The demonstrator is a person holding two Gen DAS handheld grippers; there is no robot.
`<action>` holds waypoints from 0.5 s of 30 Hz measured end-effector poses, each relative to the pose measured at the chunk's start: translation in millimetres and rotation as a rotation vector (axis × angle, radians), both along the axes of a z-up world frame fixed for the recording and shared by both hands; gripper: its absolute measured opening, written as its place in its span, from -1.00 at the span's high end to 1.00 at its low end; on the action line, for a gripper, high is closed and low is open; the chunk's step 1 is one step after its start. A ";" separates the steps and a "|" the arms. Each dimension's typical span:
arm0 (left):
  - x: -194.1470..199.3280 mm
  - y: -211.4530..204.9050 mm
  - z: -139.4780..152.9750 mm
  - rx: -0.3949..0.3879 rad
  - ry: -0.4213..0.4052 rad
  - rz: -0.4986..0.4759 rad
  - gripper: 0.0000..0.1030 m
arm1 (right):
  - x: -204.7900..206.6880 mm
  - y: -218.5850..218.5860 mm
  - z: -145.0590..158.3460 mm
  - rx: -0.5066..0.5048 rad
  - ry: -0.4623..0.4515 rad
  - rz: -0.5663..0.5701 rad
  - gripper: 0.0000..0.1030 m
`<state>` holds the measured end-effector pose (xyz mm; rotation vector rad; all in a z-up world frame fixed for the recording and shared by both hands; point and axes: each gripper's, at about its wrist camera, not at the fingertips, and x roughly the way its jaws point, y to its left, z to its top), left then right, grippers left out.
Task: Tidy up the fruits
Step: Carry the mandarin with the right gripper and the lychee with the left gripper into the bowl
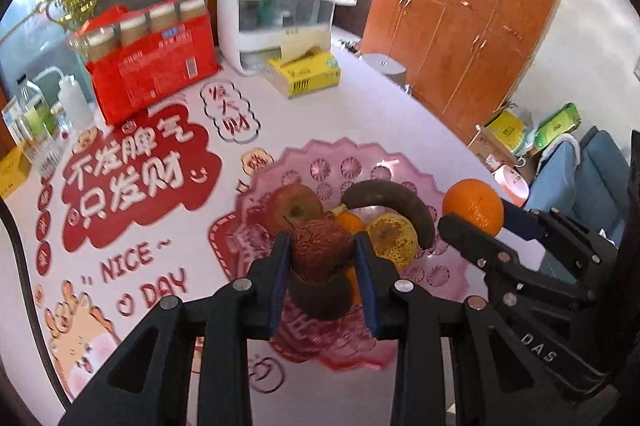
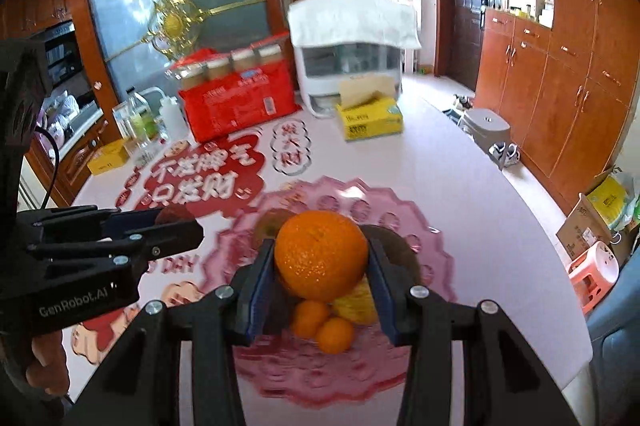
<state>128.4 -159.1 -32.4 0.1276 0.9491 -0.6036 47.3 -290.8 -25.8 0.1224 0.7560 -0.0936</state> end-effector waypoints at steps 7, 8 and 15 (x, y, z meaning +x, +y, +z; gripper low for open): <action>16.9 -33.3 -53.8 0.054 0.085 0.057 0.42 | 27.8 -36.8 -34.2 0.026 0.102 0.073 0.13; 18.2 -35.1 -58.7 0.058 0.094 0.064 0.42 | 32.7 -39.9 -39.4 0.031 0.117 0.085 0.13; 27.0 -48.8 -81.4 0.090 0.109 0.094 0.42 | 55.5 -46.8 -64.9 0.073 0.179 0.152 0.13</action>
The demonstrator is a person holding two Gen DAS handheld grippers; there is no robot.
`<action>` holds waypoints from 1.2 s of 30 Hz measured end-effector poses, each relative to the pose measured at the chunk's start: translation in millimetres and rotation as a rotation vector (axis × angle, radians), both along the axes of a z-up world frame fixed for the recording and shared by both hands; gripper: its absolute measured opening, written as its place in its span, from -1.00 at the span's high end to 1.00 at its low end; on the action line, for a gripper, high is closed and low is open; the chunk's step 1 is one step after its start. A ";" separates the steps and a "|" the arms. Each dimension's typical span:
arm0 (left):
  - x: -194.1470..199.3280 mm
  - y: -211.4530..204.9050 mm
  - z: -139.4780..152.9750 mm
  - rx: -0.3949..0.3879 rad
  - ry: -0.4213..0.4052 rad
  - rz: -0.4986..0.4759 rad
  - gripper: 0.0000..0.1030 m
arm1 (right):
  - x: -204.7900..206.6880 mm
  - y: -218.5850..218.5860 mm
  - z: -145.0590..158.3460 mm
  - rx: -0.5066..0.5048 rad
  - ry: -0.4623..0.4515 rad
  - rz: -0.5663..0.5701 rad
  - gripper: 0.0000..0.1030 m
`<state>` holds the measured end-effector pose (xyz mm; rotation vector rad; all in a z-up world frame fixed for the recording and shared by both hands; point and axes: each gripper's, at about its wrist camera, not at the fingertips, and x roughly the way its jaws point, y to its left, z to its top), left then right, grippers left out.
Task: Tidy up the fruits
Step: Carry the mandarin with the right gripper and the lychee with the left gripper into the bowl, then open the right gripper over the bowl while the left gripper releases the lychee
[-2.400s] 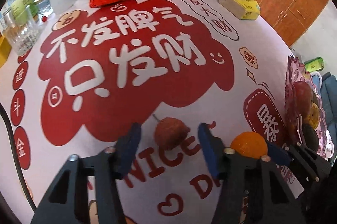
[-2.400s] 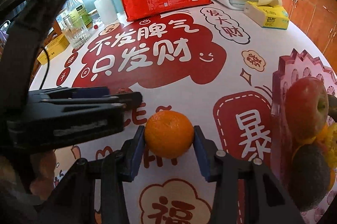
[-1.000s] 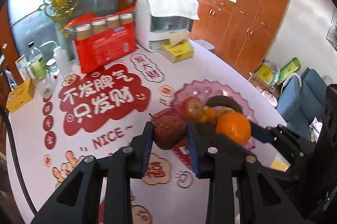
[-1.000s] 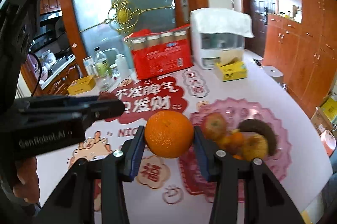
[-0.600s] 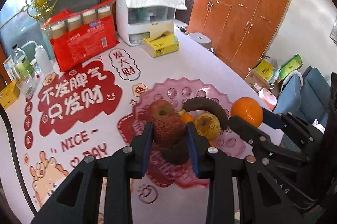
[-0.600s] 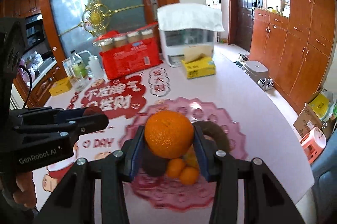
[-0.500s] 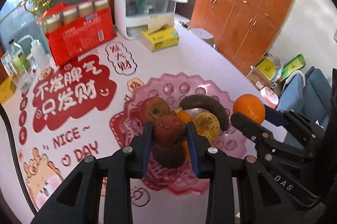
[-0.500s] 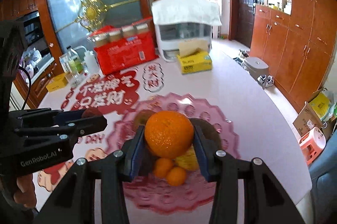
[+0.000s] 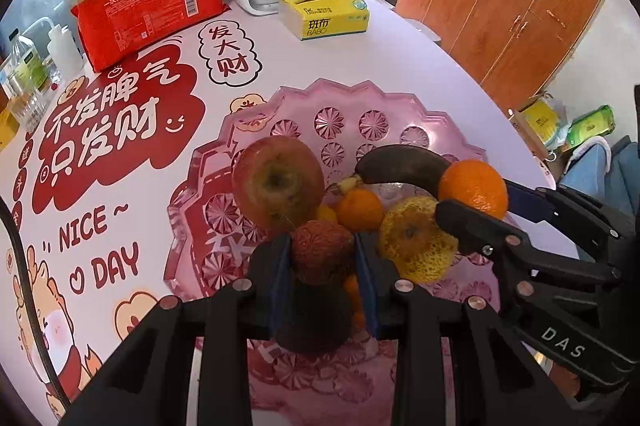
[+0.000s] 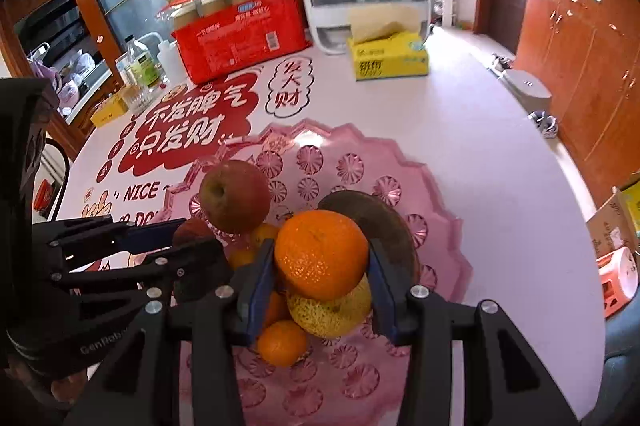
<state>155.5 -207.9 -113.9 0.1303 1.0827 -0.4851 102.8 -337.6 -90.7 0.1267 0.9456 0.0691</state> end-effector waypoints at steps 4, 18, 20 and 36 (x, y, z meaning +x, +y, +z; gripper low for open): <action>3.8 -5.3 -7.5 0.017 0.012 0.005 0.41 | 10.5 -3.3 -10.3 0.023 0.022 0.013 0.12; 5.5 6.3 -5.2 0.020 0.016 0.052 -0.02 | 25.9 -7.5 -20.7 0.060 0.049 0.033 0.10; 4.0 10.7 -2.3 0.010 0.015 0.066 -0.12 | 25.4 -7.1 -20.7 0.065 0.050 0.034 0.10; -27.1 33.7 26.1 0.030 -0.056 0.149 -0.56 | 4.7 7.8 -2.3 0.049 0.001 0.057 0.09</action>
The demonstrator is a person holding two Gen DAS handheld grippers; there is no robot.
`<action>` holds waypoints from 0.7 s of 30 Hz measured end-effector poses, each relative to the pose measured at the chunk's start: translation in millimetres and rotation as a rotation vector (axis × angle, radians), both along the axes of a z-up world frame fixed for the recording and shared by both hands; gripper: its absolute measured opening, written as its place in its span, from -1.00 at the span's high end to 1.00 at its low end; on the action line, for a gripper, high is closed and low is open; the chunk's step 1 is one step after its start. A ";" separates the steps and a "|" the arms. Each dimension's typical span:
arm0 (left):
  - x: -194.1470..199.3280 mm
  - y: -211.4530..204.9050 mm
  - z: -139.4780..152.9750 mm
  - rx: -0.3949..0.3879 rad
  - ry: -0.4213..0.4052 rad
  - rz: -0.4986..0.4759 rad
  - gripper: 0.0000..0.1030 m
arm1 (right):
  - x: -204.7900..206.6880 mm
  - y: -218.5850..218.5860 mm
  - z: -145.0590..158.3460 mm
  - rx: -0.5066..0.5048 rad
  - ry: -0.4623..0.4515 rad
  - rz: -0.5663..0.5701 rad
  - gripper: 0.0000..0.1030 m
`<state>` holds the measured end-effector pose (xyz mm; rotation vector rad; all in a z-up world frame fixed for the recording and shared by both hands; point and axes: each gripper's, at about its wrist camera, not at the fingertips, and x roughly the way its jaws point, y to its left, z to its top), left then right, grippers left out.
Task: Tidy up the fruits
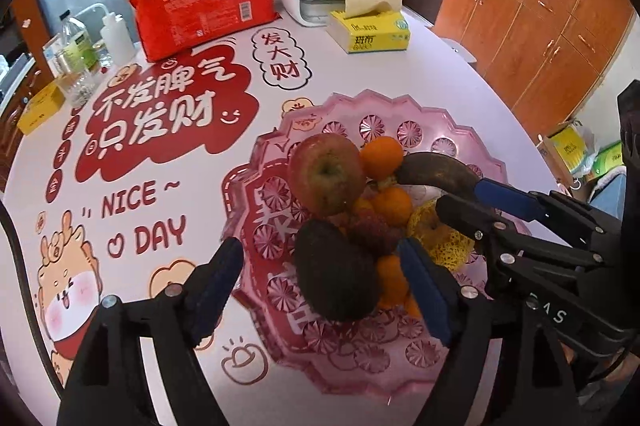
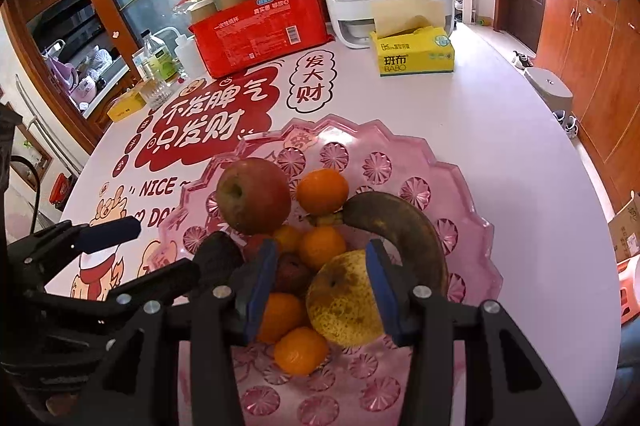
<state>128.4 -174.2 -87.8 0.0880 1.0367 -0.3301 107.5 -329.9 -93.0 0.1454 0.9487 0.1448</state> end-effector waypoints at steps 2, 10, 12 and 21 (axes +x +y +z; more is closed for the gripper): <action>-4.8 3.3 5.0 0.002 -0.012 0.012 -0.58 | -3.6 2.3 2.0 0.000 -0.006 0.005 0.09; -20.5 18.1 19.4 -0.007 -0.036 0.060 -0.70 | -21.7 11.0 18.3 -0.011 -0.049 0.015 0.09; -23.8 22.0 24.4 -0.015 -0.047 0.074 -0.72 | -26.9 14.7 23.3 -0.014 -0.061 0.021 0.09; -43.7 48.2 47.9 -0.020 -0.086 0.136 -0.79 | -46.1 34.6 47.8 -0.033 -0.112 0.035 0.09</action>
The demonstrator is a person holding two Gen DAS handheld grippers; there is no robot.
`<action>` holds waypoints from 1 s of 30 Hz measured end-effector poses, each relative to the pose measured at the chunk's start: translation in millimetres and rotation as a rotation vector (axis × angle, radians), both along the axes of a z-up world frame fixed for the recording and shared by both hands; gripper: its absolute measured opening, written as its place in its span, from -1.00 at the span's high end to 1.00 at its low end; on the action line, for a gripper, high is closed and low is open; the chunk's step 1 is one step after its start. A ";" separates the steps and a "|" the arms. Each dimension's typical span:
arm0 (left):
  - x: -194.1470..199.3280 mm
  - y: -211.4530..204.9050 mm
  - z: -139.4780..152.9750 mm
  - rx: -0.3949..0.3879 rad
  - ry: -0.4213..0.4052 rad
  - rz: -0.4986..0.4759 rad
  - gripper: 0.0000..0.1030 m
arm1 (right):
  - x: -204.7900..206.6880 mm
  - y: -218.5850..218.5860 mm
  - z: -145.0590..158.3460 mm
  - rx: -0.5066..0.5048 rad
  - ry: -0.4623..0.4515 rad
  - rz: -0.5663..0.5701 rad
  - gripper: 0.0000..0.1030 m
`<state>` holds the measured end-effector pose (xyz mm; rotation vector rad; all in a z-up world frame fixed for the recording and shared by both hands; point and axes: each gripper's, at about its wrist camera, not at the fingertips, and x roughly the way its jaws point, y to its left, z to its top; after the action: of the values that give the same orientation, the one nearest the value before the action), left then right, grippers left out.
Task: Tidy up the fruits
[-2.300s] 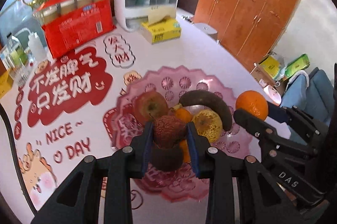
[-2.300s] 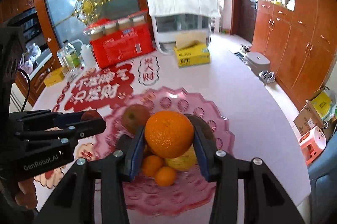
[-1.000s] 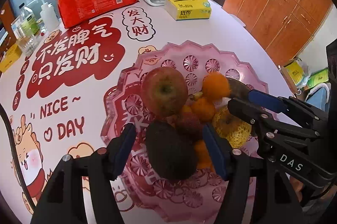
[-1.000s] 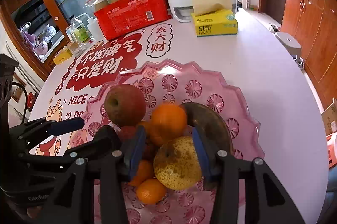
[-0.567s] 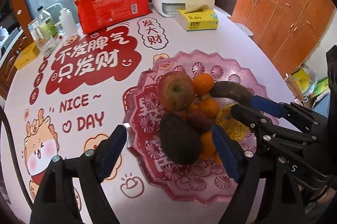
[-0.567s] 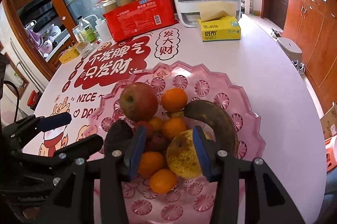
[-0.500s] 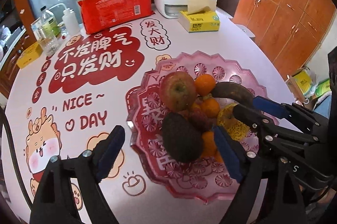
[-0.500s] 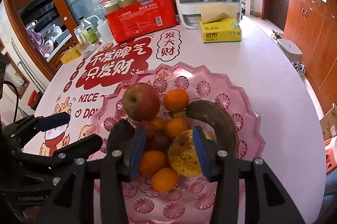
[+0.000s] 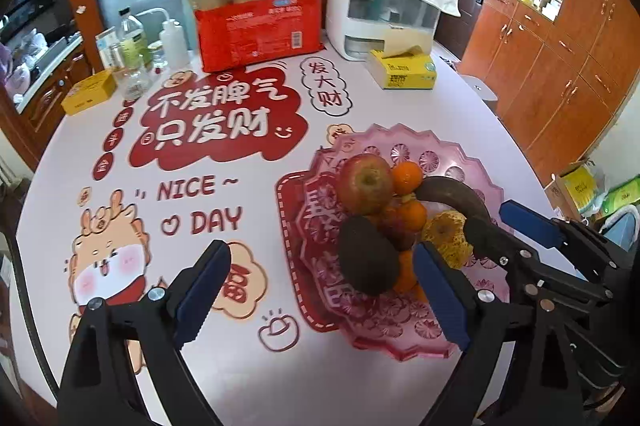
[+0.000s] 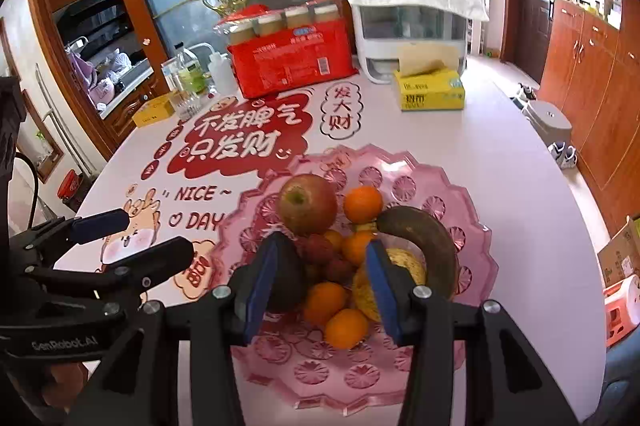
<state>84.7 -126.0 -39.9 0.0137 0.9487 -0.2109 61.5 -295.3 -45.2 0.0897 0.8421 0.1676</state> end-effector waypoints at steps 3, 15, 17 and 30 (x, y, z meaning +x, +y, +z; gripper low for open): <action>-12.5 8.8 9.9 0.028 -0.018 0.013 -0.85 | -10.8 10.6 9.8 -0.026 -0.006 -0.013 0.05; -58.9 52.8 34.4 0.075 -0.023 0.130 -0.86 | -56.2 42.6 40.1 0.002 -0.013 -0.053 -0.14; -63.6 59.4 36.0 0.072 -0.023 0.144 -0.86 | -62.4 48.9 43.2 -0.007 -0.018 -0.062 -0.22; -81.8 87.1 34.0 0.075 0.015 0.192 -0.86 | -82.5 83.4 51.0 -0.039 -0.019 -0.041 -0.29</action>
<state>2.9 -38.8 -5.9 -0.0099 0.9663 0.0015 -21.0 -211.9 5.9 0.0689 0.8239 0.1129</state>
